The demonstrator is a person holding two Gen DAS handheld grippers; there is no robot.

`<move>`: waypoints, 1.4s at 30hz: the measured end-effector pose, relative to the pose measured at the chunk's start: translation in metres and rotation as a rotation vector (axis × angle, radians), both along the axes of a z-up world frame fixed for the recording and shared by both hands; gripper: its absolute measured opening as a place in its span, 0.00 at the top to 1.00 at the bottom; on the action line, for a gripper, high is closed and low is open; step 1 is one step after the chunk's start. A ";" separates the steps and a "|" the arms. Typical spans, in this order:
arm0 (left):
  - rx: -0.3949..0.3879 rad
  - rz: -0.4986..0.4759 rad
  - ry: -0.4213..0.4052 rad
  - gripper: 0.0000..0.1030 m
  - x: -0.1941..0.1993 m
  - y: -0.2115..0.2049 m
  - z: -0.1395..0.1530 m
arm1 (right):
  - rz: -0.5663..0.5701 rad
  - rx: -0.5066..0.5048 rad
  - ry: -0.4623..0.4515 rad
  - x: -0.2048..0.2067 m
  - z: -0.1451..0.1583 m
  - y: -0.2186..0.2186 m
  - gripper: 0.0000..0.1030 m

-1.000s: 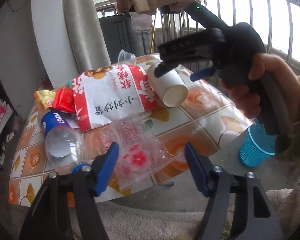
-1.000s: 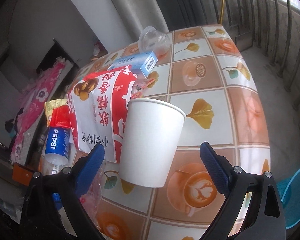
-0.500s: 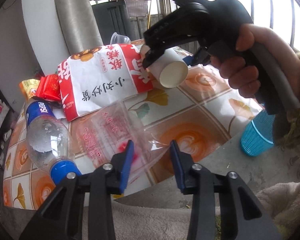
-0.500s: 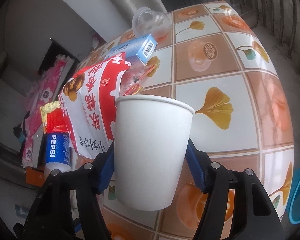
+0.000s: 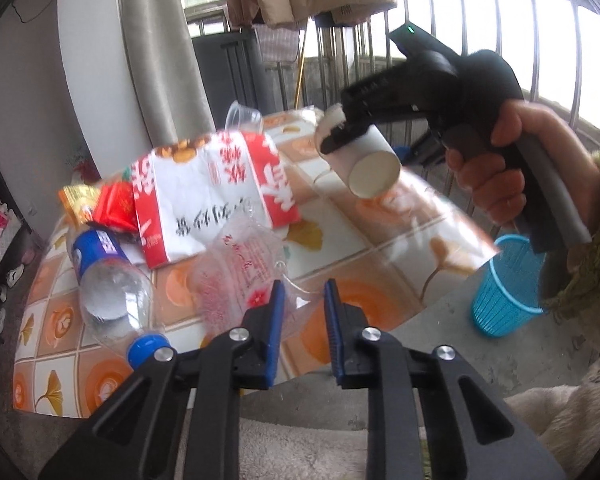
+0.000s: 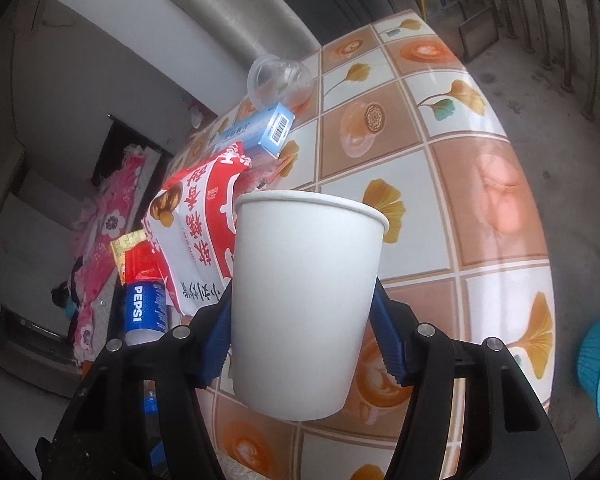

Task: Collect trash
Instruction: 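Carry the white paper cup with the right gripper over the blue wastebasket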

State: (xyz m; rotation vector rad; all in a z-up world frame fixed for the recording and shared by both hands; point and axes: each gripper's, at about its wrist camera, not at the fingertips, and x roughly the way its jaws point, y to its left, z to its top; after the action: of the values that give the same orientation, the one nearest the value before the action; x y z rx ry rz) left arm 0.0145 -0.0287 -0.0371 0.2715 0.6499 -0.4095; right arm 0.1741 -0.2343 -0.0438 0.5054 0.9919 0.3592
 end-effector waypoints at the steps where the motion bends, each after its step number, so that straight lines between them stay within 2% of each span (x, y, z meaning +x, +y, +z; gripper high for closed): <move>1: -0.015 -0.006 -0.008 0.82 -0.003 -0.002 0.005 | -0.007 0.005 -0.013 -0.002 0.002 -0.005 0.44; 6: -0.130 -0.092 -0.037 0.82 -0.002 -0.021 0.038 | -0.088 0.020 -0.081 -0.037 0.024 -0.054 0.44; 9: -0.218 -0.210 -0.032 0.82 0.000 -0.047 0.058 | -0.180 0.024 -0.111 -0.063 0.032 -0.100 0.43; 13: -0.313 -0.409 0.048 0.82 0.014 -0.107 0.068 | -0.349 0.038 -0.108 -0.101 0.027 -0.172 0.43; 16: -0.416 -0.532 0.228 0.82 0.038 -0.160 0.059 | -0.495 0.081 -0.064 -0.130 0.010 -0.233 0.43; 20: -0.525 -0.606 0.522 0.82 0.072 -0.240 0.025 | -0.688 0.171 0.016 -0.168 -0.028 -0.302 0.42; 24: -0.586 -0.600 0.795 0.82 0.097 -0.310 -0.019 | -0.837 0.264 0.096 -0.200 -0.071 -0.355 0.41; 27: -0.637 -0.544 0.963 0.80 0.108 -0.358 -0.059 | -0.924 0.328 0.148 -0.214 -0.103 -0.382 0.39; 29: -0.650 -0.463 1.047 0.76 0.113 -0.388 -0.086 | -0.979 0.335 0.182 -0.220 -0.121 -0.395 0.38; 31: -0.648 -0.388 1.084 0.67 0.117 -0.412 -0.106 | -1.033 0.324 0.216 -0.226 -0.143 -0.410 0.26; 33: -0.622 -0.338 1.099 0.54 0.121 -0.422 -0.118 | -1.094 0.299 0.261 -0.234 -0.162 -0.424 0.24; 34: -0.617 -0.329 1.107 0.52 0.120 -0.424 -0.121 | -1.117 0.277 0.284 -0.237 -0.170 -0.428 0.23; 36: -0.615 -0.363 1.108 0.48 0.117 -0.423 -0.115 | -1.154 0.257 0.323 -0.245 -0.182 -0.432 0.23; 38: -0.604 -0.398 1.069 0.44 0.113 -0.414 -0.106 | -1.163 0.238 0.330 -0.251 -0.185 -0.433 0.23; 42: -0.605 -0.453 1.000 0.44 0.110 -0.382 -0.084 | -1.140 0.188 0.320 -0.250 -0.179 -0.426 0.23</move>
State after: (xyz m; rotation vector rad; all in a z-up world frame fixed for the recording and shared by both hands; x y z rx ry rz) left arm 0.1240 -0.4111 -0.1216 -0.4165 1.3991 -1.1798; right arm -0.0762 -0.6598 -0.2226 1.2254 0.8257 -0.6753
